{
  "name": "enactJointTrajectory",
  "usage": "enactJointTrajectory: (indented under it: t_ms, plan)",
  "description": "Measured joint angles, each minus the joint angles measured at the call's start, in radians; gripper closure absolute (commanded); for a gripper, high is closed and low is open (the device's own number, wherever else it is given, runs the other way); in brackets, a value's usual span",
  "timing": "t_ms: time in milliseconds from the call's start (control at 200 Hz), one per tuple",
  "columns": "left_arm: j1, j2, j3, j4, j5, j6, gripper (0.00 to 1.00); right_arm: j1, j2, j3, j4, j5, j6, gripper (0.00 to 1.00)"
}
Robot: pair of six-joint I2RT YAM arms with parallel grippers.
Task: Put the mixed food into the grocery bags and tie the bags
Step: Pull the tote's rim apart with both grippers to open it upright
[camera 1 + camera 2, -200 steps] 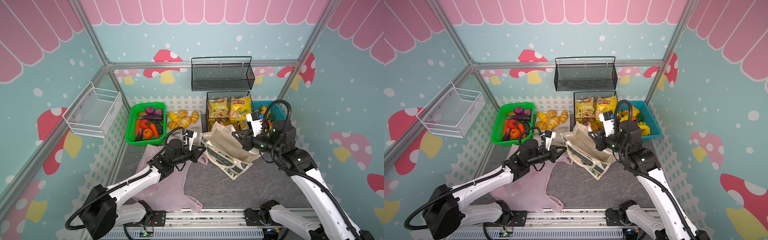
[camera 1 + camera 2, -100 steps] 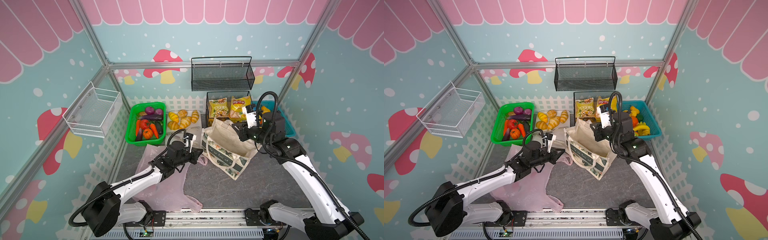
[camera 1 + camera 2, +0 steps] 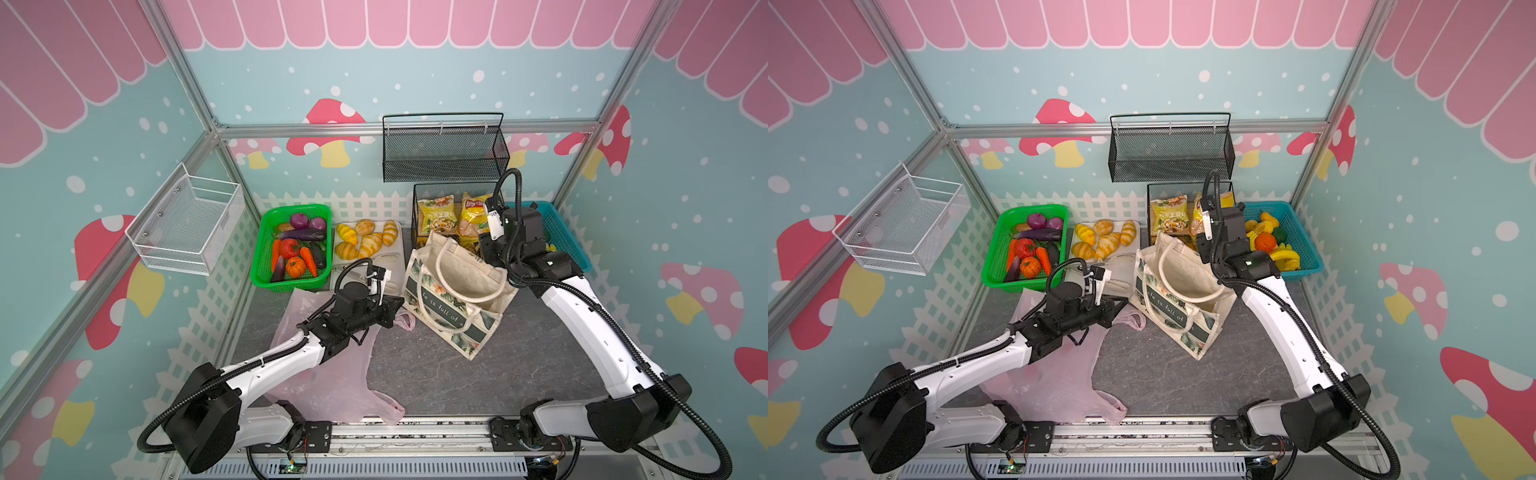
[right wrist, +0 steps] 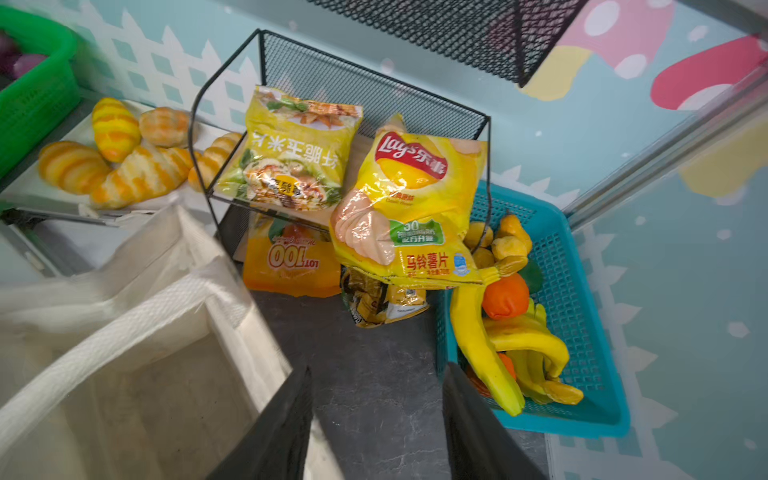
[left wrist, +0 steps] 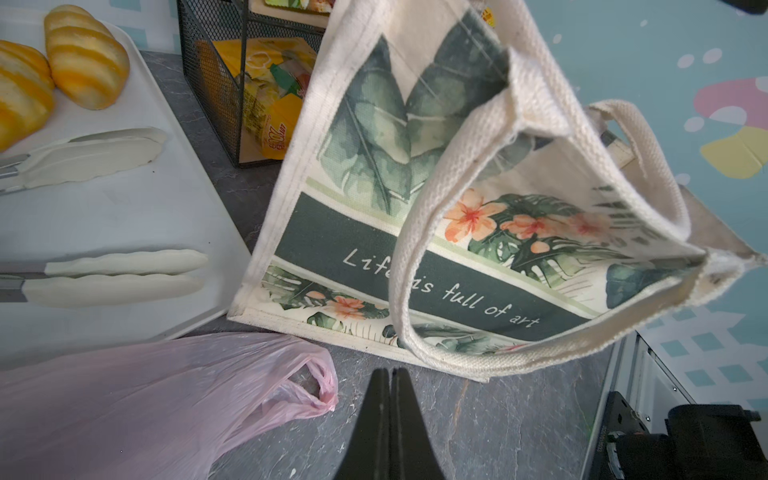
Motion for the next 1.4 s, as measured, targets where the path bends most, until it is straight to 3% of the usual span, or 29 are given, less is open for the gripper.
enactJointTrajectory:
  t_ms: [145, 330, 540, 821, 996, 1126, 1266, 1401]
  plan:
    - [0.000, -0.047, 0.000, -0.003, -0.022, -0.003, 0.68, 0.026, -0.122, -0.092, -0.023, -0.223, -0.013, 0.32]
    - [-0.008, -0.054, 0.000, 0.018, 0.007, 0.011, 0.38, 0.057, -0.186, -0.134, -0.060, -0.310, 0.013, 0.26]
    - [-0.070, 0.059, 0.030, 0.066, -0.031, 0.052, 0.33, 0.058, -0.241, -0.227, -0.015, -0.436, 0.090, 0.24]
    - [-0.074, 0.264, 0.117, 0.195, -0.120, 0.066, 0.37, 0.058, -0.270, -0.257, 0.046, -0.449, 0.119, 0.25]
    - [-0.074, 0.349, 0.164, 0.283, -0.119, 0.055, 0.47, 0.057, -0.269, -0.268, 0.044, -0.424, 0.119, 0.25]
    - [-0.074, 0.394, 0.186, 0.330, -0.116, 0.041, 0.62, 0.057, -0.259, -0.277, 0.060, -0.464, 0.127, 0.23]
    - [-0.074, 0.412, 0.186, 0.359, -0.107, 0.020, 0.85, 0.057, -0.220, -0.318, 0.118, -0.575, 0.171, 0.19]
    - [-0.074, 0.412, 0.183, 0.391, -0.101, 0.005, 0.96, 0.057, -0.129, -0.320, 0.150, -0.634, 0.206, 0.17]
